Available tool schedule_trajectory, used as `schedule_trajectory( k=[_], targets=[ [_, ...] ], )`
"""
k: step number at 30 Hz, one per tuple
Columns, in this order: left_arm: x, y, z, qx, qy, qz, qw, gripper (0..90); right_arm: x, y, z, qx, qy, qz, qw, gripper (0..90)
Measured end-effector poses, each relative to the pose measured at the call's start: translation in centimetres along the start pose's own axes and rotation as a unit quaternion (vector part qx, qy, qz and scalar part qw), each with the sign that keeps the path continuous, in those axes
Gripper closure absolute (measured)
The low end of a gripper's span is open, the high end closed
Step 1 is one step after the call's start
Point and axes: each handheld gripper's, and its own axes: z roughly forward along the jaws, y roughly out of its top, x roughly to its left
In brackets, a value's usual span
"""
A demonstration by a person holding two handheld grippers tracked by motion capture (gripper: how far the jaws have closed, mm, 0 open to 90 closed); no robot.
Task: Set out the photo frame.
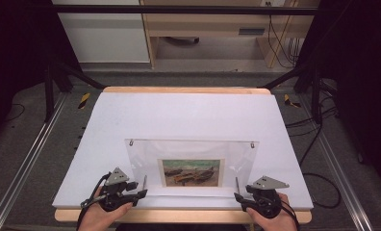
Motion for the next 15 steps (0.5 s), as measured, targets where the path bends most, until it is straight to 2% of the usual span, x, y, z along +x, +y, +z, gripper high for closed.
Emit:
schedule_trajectory(
  k=[1, 4, 7, 11, 15],
  targets=[
    [0.1, 0.0, -0.2, 0.0, 0.001, 0.005, 1.0, 42.7, -0.1, -0.1, -0.1, -0.005, -0.004, -0.002, 1.0, 40.1],
    [0.1, 0.0, -0.4, -0.001, 0.003, 0.009, 1.0, 38.3, -0.3, -0.2, -0.3, -0.012, -0.008, -0.007, 0.9999, 35.5],
    [0.6, -0.1, -0.9, -0.005, 0.006, 0.021, 0.9998, 30.2, -0.7, -0.5, -0.8, -0.028, -0.021, -0.013, 0.9993, 26.6],
    [1.1, -0.2, -1.4, -0.009, 0.001, 0.027, 0.9996, 26.3, -1.3, -0.8, -1.3, -0.031, -0.034, -0.01, 0.9989, 21.0],
    [2.0, -0.5, -2.1, -0.015, 0.008, 0.027, 0.9995, 20.7, -2.1, -1.2, -1.9, -0.035, -0.044, 0.002, 0.9984, 19.3]
  ],
)
